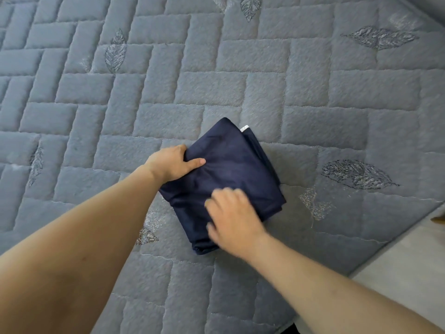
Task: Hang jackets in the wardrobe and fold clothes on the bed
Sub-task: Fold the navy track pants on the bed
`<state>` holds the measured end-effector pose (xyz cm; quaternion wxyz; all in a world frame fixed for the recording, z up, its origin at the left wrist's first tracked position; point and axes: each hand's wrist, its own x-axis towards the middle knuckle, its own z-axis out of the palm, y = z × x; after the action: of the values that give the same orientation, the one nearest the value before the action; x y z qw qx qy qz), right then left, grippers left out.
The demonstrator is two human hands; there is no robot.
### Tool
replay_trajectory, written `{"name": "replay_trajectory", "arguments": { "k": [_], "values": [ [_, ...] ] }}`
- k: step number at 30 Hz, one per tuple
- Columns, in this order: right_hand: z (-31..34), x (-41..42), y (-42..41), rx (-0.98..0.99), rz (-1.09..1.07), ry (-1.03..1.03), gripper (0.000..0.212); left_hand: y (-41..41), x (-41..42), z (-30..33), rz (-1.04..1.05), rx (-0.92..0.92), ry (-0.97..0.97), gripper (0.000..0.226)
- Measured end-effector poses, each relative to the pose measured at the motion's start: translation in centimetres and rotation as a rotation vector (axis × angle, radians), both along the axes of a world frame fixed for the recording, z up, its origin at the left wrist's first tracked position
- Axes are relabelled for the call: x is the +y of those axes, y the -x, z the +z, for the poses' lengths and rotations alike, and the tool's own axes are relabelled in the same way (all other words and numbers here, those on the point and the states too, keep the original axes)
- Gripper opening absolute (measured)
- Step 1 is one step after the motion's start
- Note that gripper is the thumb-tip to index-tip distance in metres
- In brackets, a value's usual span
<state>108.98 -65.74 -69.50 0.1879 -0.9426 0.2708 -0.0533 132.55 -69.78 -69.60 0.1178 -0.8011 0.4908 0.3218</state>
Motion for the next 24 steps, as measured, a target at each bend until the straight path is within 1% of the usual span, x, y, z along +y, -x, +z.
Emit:
{"name": "replay_trajectory", "arguments": {
  "k": [2, 3, 6, 9, 12, 15, 19, 22, 24],
  "values": [
    [-0.6, 3.7, -0.1, 0.189, 0.18, -0.072, 0.049, 0.2, 0.3, -0.5, 0.008, 0.037, -0.025, 0.049],
    [-1.0, 5.1, -0.1, 0.247, 0.238, -0.085, 0.051, 0.3, 0.3, -0.7, 0.017, 0.062, -0.033, 0.047],
    [-2.1, 6.8, -0.8, 0.241, 0.386, 0.0, 0.043, 0.2, -0.2, -1.1, 0.051, 0.123, -0.056, 0.043],
    [-2.4, 6.2, -1.0, 0.246, 0.494, 0.093, 0.033, -0.2, -0.8, -1.2, 0.056, 0.151, -0.087, 0.048],
    [-2.6, 5.4, -0.1, 0.323, 0.517, 0.082, 0.031, -0.6, -1.5, -0.9, 0.024, 0.128, -0.107, 0.058],
    [-2.0, 4.7, 0.8, 0.361, 0.495, 0.121, 0.018, -0.7, -1.6, -1.1, 0.012, 0.069, -0.111, 0.06],
    [-1.2, 3.6, 2.3, 0.372, 0.528, 0.127, 0.024, -0.1, -1.7, -0.9, -0.008, -0.011, -0.101, 0.054],
    [-1.1, 3.5, 3.6, 0.393, 0.515, 0.06, 0.026, 0.3, -2.0, -0.5, -0.039, -0.055, -0.141, 0.056],
    [-1.3, 3.3, 4.6, 0.425, 0.527, -0.026, 0.016, 0.4, -2.0, -0.6, -0.038, -0.077, -0.14, 0.056]
  ]
}}
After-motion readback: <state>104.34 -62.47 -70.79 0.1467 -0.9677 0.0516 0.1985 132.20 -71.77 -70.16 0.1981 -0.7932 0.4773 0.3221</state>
